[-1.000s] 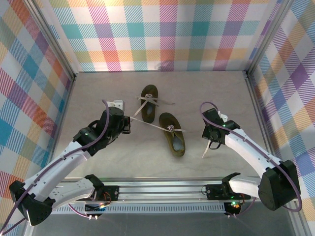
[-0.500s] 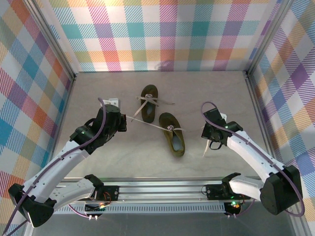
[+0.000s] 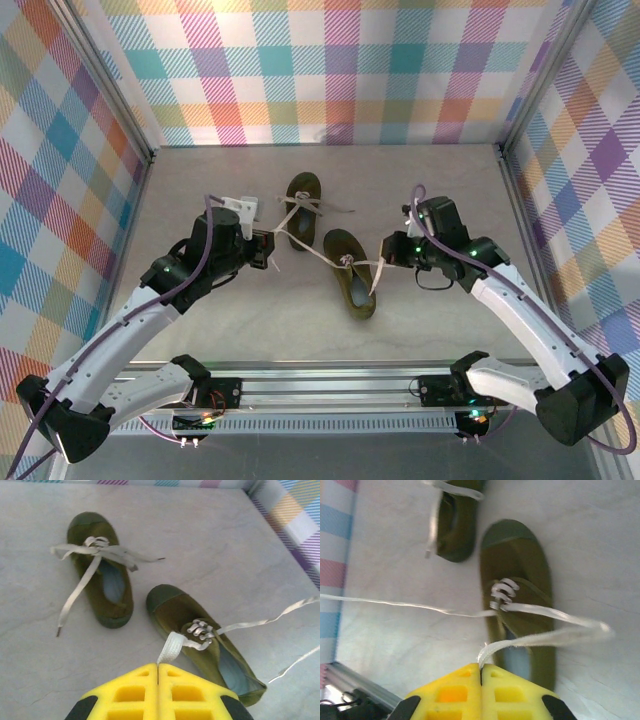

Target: Tie the shoes

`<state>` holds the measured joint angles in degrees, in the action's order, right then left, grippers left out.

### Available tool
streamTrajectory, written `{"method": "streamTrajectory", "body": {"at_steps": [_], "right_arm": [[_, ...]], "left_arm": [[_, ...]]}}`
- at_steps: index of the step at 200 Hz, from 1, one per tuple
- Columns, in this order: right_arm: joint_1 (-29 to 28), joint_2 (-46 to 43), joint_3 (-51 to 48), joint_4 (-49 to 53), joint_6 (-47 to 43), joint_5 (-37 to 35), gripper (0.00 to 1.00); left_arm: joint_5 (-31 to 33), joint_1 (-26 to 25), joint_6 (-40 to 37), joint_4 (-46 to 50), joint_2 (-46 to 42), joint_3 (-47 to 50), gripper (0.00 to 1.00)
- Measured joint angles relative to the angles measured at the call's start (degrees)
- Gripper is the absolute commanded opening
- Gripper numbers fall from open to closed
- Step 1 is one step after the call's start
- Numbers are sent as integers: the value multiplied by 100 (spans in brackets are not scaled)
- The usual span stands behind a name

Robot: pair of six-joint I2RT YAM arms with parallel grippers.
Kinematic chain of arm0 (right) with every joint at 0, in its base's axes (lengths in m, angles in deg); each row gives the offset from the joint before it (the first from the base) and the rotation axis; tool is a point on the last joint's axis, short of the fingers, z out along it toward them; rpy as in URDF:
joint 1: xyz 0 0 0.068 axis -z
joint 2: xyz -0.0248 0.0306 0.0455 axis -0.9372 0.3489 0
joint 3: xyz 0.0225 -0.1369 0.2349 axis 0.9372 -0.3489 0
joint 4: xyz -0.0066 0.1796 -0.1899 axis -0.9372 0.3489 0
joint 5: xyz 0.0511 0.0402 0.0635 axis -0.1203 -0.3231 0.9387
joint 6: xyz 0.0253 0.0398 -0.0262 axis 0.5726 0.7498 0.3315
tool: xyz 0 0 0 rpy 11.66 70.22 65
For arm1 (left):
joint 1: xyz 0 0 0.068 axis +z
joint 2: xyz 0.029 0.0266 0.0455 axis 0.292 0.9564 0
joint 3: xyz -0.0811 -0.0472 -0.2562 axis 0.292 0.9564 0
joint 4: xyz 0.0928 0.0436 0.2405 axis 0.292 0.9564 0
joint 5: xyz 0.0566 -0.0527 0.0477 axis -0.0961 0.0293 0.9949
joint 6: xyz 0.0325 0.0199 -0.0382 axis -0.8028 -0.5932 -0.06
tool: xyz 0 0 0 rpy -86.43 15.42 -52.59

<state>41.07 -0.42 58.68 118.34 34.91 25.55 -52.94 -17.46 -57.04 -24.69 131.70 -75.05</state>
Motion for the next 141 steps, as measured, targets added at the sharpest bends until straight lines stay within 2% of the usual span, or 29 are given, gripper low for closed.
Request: {"method": "streamTrajectory", "body": {"at_steps": [43,87,114,141], "right_arm": [[-326,787,734,-433,94,481,0],[-879,1569,1392,-741,103,472,0],[-1161,1779,1561,-920,343,-26,0],[-1294,1790,1561,-1130,750,-688,0]], "left_arm": [[-20,0,-76,17,-179,22,0],[321,0,-50,96,-229,125,0],[417,0,-55,155,-306,269,0],[212,4,-125,122,-610,573,0]]}}
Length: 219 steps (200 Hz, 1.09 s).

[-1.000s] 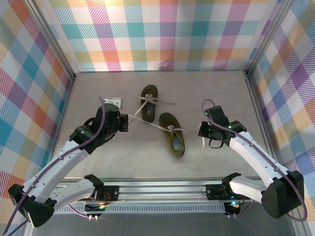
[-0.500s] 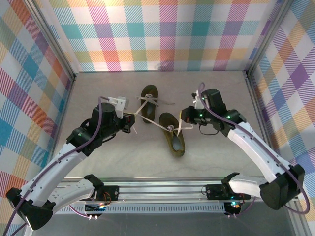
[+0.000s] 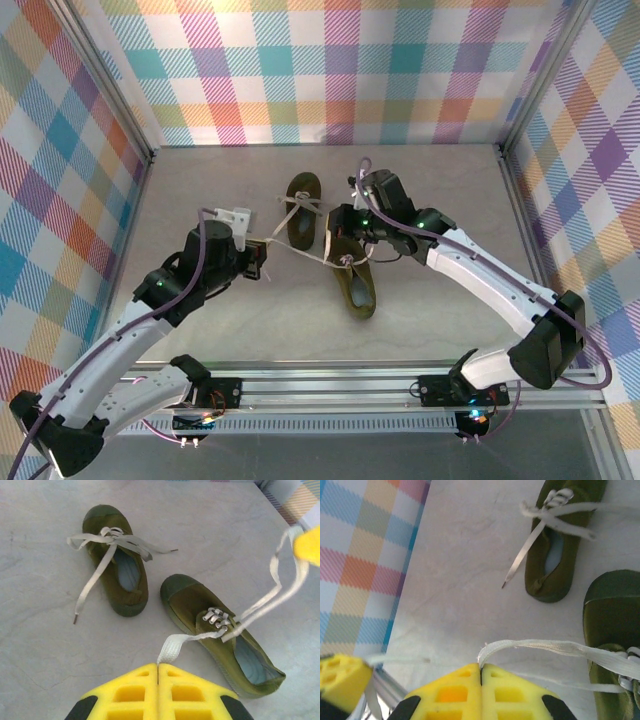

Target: Tie the shoes

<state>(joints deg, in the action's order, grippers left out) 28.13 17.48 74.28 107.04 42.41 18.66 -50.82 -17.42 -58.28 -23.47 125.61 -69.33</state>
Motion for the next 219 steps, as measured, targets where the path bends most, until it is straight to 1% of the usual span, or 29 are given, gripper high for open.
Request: {"method": "streamTrajectory", "body": {"at_steps": [21,42,81,94,123,150,183,210,219], "right_arm": [[-31,4,2,-221,227,-409,0],[-63,57,17,-308,345,-658,0],[-321,487,144,-326,468,-715,0],[-470,660,142,-321,509,-695,0],[-815,782,83,-304,560,-702,0],[-1049,758,-90,-323,658,-793,0],[-1189,750,-245,-234,726,-911,6],[-1252,750,-245,-219,737,-918,13],[-1261,750,-256,-219,719,-914,13]], "left_arm": [[-232,0,-105,-122,-234,212,0],[-426,0,-205,-214,-302,247,0],[-994,0,-310,-623,-409,363,0],[-1062,0,-317,-713,-459,400,0],[-922,0,-291,-719,-483,407,0],[-599,0,-175,-717,-420,431,0],[-273,0,-28,-719,-260,514,0],[-22,0,122,-717,-129,579,0],[92,0,192,-719,-96,616,0]]}}
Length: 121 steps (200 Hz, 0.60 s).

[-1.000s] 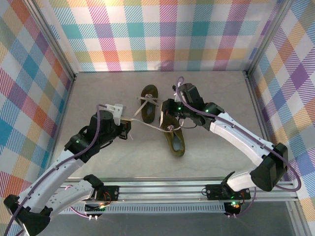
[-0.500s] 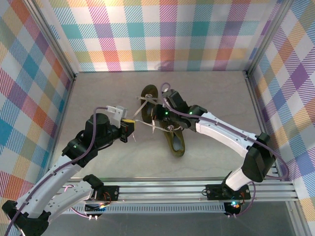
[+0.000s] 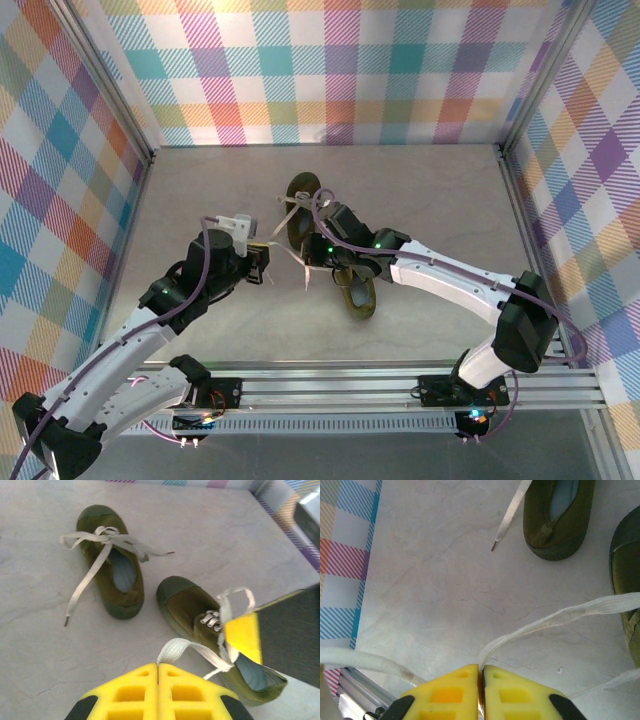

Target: Tie the shoes

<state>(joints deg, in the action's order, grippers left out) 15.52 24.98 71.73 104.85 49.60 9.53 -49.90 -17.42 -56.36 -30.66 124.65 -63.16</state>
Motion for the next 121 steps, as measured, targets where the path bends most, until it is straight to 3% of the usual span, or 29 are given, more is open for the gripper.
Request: {"method": "streamTrajectory", "body": {"at_steps": [33,65,98,121], "right_arm": [[-50,-68,-332,2,-251,380,19],[-79,-166,-632,160,-826,892,36],[94,-601,-538,732,-1928,439,44],[748,-581,-96,1097,-2935,85,47]], "left_arm": [[614,0,313,4,146,195,0],[1145,0,538,11,365,376,0],[1436,0,643,13,503,393,0],[1484,0,662,15,505,393,0]]}}
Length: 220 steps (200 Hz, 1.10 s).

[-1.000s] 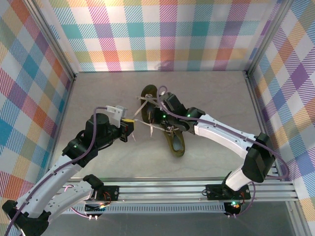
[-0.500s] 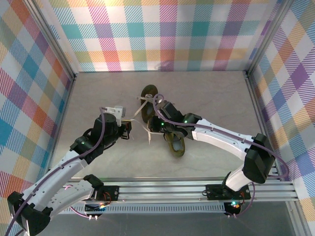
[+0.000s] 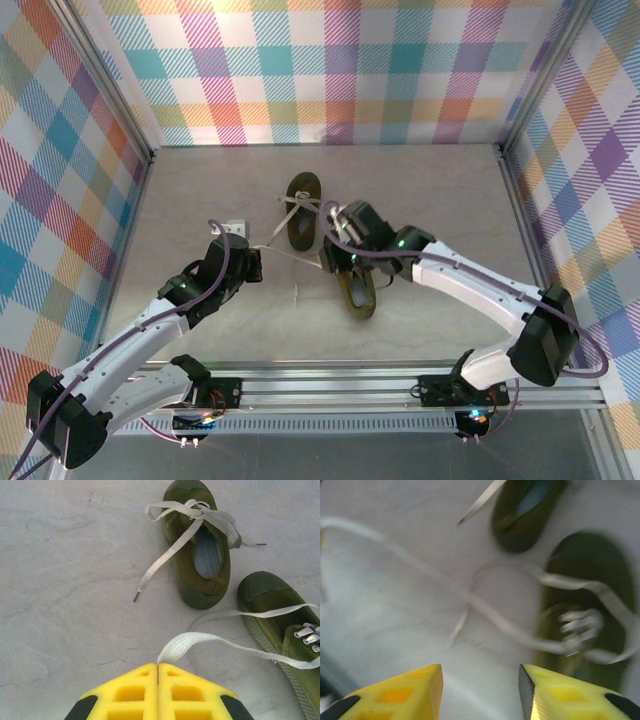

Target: Tie the shoes

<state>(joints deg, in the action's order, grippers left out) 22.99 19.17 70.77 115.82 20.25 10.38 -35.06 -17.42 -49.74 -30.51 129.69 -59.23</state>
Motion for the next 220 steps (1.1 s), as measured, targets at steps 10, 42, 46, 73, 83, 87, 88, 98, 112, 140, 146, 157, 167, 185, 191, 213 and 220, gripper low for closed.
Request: {"method": "streamTrajectory", "body": {"at_steps": [10,42,46,73,83,87,88,98,112,140,146,157,167,185,191,213,220], "right_arm": [[330,116,184,70,-413,-31,50],[1228,946,723,387,-1495,332,57],[1292,1051,776,417,-1567,387,58],[1561,1770,1021,632,-1978,1027,58],[1593,1930,1032,702,-2070,1274,58],[1600,1965,1032,723,-2092,1351,58],[1606,1980,1032,734,-2100,1375,58],[1637,2065,1047,789,-2133,1543,57],[1676,2179,1123,857,-2168,1703,56],[1746,2374,1272,883,-2201,1880,54],[1766,2417,1294,890,-2210,1897,53],[1777,2503,1320,909,-2212,1919,51],[1777,2583,1331,933,-2212,1917,51],[1784,2675,1338,977,-2208,1908,49],[1784,2691,1340,994,-2199,1884,48],[1810,2697,1353,1029,-2173,1853,38],[1810,2697,1355,1032,-2166,1873,32]], "left_arm": [[4,0,0,0,2,0,0],[-15,0,17,-2,55,2,0],[-17,0,20,-2,68,2,0],[-63,0,20,0,149,2,0],[-76,0,20,2,157,2,0],[-76,0,20,2,157,2,0],[-76,0,20,2,160,2,0],[-79,0,20,2,162,2,0],[-79,0,20,4,162,2,0],[-79,0,20,7,162,2,0],[-79,0,20,9,162,2,0],[-83,0,20,9,164,0,0],[-105,0,20,11,168,-4,0],[-162,0,24,37,184,-46,0],[-192,0,28,48,188,-68,0],[-369,0,66,74,216,-186,0],[-437,0,90,94,234,-229,0]]}}
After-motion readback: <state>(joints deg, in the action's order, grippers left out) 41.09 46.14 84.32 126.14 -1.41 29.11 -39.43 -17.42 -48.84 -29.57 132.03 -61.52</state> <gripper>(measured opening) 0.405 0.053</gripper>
